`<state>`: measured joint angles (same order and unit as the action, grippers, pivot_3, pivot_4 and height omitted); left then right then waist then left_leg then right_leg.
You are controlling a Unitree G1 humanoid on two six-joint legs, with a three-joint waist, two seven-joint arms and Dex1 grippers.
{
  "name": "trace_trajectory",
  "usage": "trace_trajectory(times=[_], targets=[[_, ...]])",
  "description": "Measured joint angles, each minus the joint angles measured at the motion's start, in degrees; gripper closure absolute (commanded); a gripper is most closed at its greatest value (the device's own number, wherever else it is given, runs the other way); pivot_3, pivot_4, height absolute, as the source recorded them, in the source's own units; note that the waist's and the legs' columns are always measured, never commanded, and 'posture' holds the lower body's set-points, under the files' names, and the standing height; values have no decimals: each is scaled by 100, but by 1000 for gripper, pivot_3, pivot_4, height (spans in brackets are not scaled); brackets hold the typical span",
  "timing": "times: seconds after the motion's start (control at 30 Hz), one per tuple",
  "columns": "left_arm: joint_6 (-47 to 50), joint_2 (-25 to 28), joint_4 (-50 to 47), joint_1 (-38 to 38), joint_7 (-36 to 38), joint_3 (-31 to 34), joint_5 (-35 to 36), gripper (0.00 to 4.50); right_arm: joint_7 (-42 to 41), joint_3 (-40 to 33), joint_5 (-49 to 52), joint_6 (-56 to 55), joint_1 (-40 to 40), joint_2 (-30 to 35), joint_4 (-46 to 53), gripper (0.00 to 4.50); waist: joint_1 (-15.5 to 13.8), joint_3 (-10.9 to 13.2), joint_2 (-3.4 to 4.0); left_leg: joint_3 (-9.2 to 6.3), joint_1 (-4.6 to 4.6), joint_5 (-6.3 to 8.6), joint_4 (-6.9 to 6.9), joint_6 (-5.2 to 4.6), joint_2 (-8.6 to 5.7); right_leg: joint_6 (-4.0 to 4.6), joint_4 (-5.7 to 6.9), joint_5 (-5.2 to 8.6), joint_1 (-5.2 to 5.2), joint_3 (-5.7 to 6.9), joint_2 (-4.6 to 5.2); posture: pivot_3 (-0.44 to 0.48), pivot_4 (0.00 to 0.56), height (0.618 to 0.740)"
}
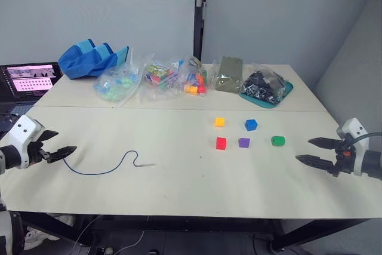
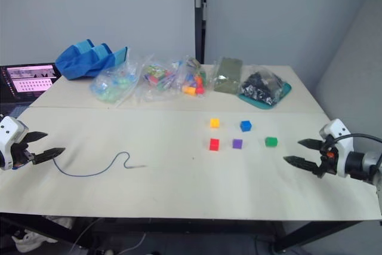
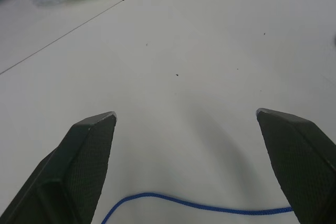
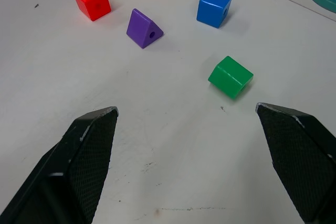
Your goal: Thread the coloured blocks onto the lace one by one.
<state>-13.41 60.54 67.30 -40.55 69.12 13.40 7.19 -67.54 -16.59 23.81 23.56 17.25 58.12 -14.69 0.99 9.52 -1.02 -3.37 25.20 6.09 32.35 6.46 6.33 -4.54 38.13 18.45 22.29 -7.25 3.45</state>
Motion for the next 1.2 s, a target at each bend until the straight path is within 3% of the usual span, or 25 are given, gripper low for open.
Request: trace_trajectory(times=[0.07, 0.2, 0.3, 0.5, 0.67, 0.9, 1.13, 1.2], targets=[[-1, -1, -4, 1, 104, 7, 14, 0, 16, -9, 18, 22, 0, -19, 23, 62, -1, 0, 0, 0, 0, 0, 0, 0, 0, 0, 0, 0, 0, 0, 0, 0, 150, 740], [12, -119, -419, 99, 1073, 25, 310, 0, 58, 48, 366, 442, 229, -317, 557, 62, 16, 0, 1, -1, 0, -2, 0, 4, 0, 1, 8, 0, 0, 0, 0, 0, 150, 740], [160, -183, -1074, 624, 1483, 122, 611, 0, 158, 359, 690, 972, 525, -541, 1378, 62, 105, -1, 2, -2, -1, -3, -2, 4, 2, 1, 10, 0, 0, -1, -1, 0, 150, 740], [131, -646, -2886, 1859, 1561, 277, 1140, 0, 189, 1277, 1003, 1464, 1073, -1054, 2481, 62, 119, 0, 0, -6, 1, -3, 5, 4, 4, 2, 11, -1, -3, 4, -2, 0, 150, 740], [392, -933, -3772, 1963, 1363, 75, 1224, 0, 154, 1876, 1197, 1829, 1548, -1366, 3091, 62, 26, 0, 0, -6, 3, -1, 27, 2, 3, 1, 21, -1, -4, 4, -2, 0, 150, 740], [113, -1472, -3288, 873, 1496, -823, 772, 0, 544, 2223, 1460, 2283, 1835, -1649, 3877, 62, -80, -4, -8, -9, 10, 1, 39, -1, 3, 0, 23, -1, -4, 6, -3, 0, 150, 740], [-800, -1928, -1680, -243, 1830, -1411, 177, 0, 1419, 2214, 1007, 2265, 1347, -1564, 4212, 62, -51, -4, -9, -13, 10, 1, 38, -2, 2, 0, 30, -1, -2, 7, -6, 0, 150, 740], [-995, -2051, -1294, -431, 1939, -1537, 36, 544, 1584, 2168, 1010, 2294, 1310, -1565, 4324, 0, -20, -4, -9, -14, 10, 1, 38, -2, 3, 0, 31, -1, -2, 8, -7, 0, 150, 740]])
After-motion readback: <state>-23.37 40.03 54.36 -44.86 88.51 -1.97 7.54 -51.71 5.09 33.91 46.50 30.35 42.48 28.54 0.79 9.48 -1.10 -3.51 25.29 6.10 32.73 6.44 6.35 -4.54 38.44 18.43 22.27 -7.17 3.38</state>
